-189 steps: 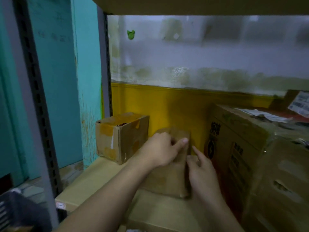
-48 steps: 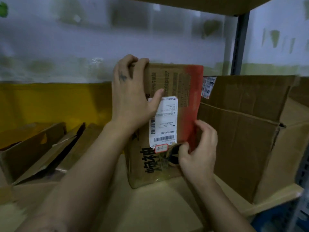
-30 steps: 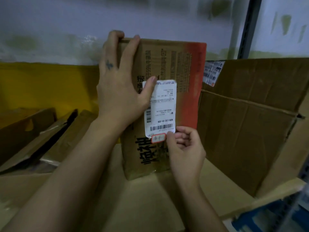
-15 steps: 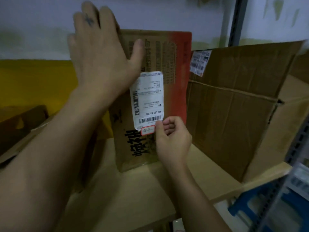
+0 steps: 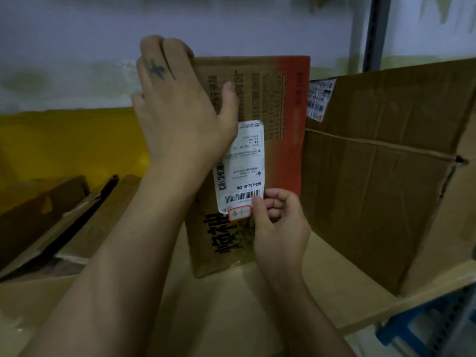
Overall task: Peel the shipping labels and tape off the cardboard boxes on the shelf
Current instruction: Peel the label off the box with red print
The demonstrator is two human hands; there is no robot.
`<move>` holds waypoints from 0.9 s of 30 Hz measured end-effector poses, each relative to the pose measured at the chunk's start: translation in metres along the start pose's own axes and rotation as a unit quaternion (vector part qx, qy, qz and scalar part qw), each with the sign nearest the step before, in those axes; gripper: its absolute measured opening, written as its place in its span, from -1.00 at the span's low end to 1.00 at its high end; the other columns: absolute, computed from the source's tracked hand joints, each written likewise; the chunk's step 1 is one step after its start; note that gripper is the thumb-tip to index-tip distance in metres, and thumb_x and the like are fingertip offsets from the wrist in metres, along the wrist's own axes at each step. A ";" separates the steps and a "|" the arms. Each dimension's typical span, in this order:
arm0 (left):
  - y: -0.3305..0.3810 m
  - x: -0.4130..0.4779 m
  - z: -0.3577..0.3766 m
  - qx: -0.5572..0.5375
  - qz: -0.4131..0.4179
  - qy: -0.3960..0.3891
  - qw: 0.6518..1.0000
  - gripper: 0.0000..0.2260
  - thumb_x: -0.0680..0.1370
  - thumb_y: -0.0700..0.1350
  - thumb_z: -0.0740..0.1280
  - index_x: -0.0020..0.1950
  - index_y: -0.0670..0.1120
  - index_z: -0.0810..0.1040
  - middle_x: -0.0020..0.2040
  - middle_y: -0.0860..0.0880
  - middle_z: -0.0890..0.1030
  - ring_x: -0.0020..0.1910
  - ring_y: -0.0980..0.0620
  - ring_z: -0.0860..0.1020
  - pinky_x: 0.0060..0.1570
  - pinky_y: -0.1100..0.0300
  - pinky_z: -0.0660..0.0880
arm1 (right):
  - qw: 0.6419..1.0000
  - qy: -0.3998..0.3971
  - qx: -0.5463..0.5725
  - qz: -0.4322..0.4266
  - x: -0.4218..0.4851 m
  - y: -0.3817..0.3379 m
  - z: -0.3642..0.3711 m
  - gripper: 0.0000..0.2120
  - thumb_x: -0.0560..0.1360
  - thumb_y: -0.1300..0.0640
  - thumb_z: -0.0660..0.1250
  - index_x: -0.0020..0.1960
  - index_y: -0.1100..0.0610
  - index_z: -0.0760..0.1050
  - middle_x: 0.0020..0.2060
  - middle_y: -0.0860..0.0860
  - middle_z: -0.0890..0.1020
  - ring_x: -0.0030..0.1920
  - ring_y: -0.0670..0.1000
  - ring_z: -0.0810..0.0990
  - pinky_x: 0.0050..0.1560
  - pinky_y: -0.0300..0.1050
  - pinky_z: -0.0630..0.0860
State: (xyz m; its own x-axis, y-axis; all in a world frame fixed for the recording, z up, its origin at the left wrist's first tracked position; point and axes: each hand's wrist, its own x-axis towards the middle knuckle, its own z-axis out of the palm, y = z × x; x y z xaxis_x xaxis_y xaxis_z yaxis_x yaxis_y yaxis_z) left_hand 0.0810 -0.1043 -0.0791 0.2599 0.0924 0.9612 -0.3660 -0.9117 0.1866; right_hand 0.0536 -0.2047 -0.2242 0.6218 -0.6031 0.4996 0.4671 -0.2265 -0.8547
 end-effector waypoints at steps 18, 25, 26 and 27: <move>0.001 0.001 0.003 0.023 -0.001 0.002 1.000 -0.49 0.53 0.17 0.18 0.29 -0.20 0.37 0.34 -0.22 0.37 0.30 -0.19 0.38 -0.03 -0.04 0.38 | 0.992 -0.098 0.069 0.040 0.011 -0.006 -0.014 -0.98 0.51 0.24 0.39 -0.09 0.15 0.58 -0.36 -0.07 0.60 -0.38 -0.21 0.52 -0.36 -0.34 0.46; -0.003 0.003 -0.001 0.020 0.002 -0.018 1.000 -0.50 0.54 0.18 0.20 0.29 -0.17 0.36 0.33 -0.17 0.36 0.30 -0.14 0.37 -0.01 -0.05 0.43 | 0.995 -0.089 0.038 0.027 0.010 -0.011 -0.018 -0.94 0.46 0.18 0.47 -0.18 0.06 0.65 -0.31 0.00 0.67 -0.26 -0.03 0.62 -0.20 -0.09 0.58; -0.003 0.003 -0.002 0.018 0.004 -0.019 1.000 -0.51 0.54 0.17 0.21 0.29 -0.17 0.36 0.33 -0.17 0.36 0.30 -0.14 0.37 0.00 -0.05 0.43 | 0.995 -0.087 0.035 0.034 0.010 -0.012 -0.018 -0.93 0.45 0.18 0.47 -0.19 0.05 0.65 -0.31 0.00 0.68 -0.25 -0.02 0.63 -0.20 -0.04 0.60; -0.003 0.003 -0.003 0.015 0.006 -0.022 1.000 -0.51 0.54 0.17 0.22 0.30 -0.16 0.36 0.32 -0.17 0.36 0.30 -0.13 0.37 0.01 -0.05 0.44 | 0.995 -0.087 0.032 0.043 0.010 -0.013 -0.018 -0.92 0.45 0.18 0.47 -0.21 0.06 0.64 -0.31 -0.01 0.69 -0.26 -0.02 0.64 -0.19 -0.03 0.59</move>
State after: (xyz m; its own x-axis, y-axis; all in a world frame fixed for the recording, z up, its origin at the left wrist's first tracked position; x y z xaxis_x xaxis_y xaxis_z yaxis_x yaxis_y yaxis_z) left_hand 0.0801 -0.0999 -0.0761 0.2939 0.0642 0.9537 -0.3426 -0.9244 0.1678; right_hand 0.0425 -0.2219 -0.2105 0.7573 -0.4759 0.4472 0.4440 -0.1269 -0.8870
